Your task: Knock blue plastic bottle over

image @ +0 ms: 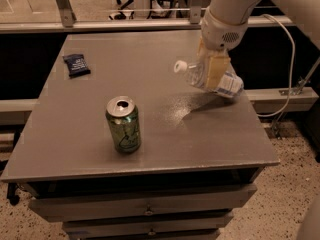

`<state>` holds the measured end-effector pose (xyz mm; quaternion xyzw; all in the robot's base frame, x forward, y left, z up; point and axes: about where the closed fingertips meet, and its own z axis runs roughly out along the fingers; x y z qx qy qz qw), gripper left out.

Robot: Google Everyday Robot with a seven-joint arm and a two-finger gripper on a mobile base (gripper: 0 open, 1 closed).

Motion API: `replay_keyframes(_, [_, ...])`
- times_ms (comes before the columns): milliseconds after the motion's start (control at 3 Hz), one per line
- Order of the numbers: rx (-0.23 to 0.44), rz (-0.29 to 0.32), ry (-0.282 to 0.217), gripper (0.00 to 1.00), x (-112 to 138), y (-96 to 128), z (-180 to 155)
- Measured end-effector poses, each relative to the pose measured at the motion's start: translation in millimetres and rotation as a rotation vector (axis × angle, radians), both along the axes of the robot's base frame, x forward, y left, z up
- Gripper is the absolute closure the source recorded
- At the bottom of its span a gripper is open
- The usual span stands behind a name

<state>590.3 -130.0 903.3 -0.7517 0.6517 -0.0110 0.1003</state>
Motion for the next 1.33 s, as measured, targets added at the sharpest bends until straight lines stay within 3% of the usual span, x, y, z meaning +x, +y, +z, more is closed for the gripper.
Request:
replay_keyframes(333, [0.057,-0.033,0.058,1.0,-8,4,-25])
replay_keyframes(667, [0.121,-0.045,0.115,0.82,-15,8,-43])
replay_keyframes(1333, [0.202,-0.027,0.181,0.36,-27,20,-55])
